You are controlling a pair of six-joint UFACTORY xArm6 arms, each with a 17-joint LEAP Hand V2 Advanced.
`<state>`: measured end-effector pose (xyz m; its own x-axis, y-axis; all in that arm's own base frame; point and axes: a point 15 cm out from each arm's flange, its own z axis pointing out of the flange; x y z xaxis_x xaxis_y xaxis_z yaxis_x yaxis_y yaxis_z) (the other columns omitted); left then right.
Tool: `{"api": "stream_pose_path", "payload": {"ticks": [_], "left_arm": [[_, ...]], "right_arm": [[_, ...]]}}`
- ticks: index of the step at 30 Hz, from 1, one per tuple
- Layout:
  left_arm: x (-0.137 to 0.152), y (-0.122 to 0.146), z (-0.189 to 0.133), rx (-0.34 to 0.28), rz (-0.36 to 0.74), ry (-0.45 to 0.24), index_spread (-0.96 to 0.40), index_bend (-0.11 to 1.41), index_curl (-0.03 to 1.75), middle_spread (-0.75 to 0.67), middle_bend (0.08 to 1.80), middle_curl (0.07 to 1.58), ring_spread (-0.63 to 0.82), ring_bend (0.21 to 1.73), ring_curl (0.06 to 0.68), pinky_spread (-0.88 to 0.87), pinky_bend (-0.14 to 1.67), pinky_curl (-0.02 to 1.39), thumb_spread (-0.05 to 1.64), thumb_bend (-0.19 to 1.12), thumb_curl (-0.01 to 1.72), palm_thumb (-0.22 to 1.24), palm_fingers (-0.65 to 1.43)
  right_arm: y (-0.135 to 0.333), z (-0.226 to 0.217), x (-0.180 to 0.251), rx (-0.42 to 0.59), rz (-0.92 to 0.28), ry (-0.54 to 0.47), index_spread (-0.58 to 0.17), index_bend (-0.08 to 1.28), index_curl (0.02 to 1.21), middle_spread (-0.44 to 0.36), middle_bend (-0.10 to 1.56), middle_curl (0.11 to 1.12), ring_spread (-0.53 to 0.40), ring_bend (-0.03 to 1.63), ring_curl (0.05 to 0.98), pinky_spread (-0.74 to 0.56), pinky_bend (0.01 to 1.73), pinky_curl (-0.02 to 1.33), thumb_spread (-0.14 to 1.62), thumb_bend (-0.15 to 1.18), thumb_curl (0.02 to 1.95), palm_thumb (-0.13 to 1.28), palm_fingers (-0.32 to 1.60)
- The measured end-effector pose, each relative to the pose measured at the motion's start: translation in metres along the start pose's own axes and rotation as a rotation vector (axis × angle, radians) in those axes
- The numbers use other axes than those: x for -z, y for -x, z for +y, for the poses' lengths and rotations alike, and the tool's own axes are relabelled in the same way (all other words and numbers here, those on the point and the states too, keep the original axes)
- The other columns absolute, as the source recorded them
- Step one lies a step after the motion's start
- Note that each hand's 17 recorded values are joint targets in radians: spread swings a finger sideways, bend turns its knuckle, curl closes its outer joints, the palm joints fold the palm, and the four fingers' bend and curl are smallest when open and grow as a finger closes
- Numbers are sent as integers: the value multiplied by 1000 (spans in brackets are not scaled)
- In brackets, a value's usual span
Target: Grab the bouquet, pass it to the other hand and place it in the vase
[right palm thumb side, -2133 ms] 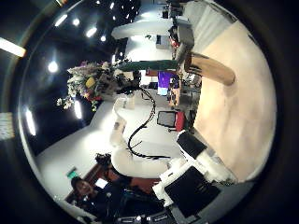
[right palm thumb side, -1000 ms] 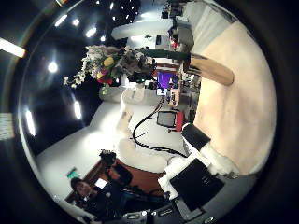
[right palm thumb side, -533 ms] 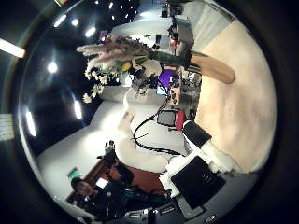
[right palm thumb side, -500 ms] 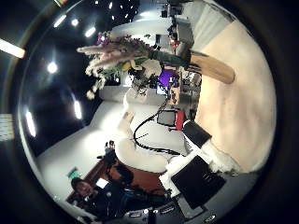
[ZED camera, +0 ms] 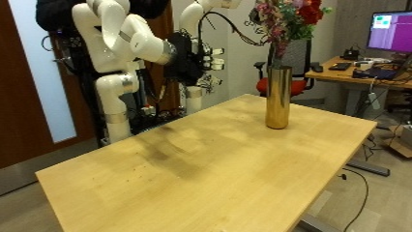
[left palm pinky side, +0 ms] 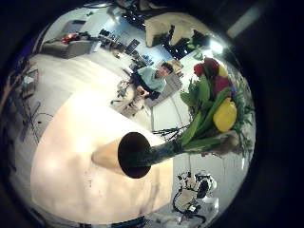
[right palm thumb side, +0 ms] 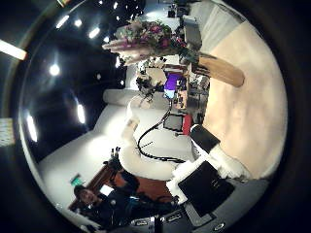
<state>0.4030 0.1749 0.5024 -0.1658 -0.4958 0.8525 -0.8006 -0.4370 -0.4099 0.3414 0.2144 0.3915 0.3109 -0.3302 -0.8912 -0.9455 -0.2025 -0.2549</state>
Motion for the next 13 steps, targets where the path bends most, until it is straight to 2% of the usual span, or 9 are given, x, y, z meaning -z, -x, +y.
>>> {"api": "stream_pose_path", "payload": {"ticks": [5,13], "left_arm": [[13,-3,23,5,-21,-11,280,121,173,612,160,199,669,469,191,641,271,290,801,-37,330,296,-143],[21,-14,83,11,-53,-18,265,130,156,606,166,177,679,457,200,626,255,300,801,-37,326,296,-114]], "right_arm": [[3,1,-2,9,-3,6,-285,180,317,111,177,266,211,282,253,383,367,307,905,-25,534,877,106],[10,4,-6,23,-7,19,-284,178,318,111,176,266,211,279,253,382,364,308,905,-25,534,877,111]]}}
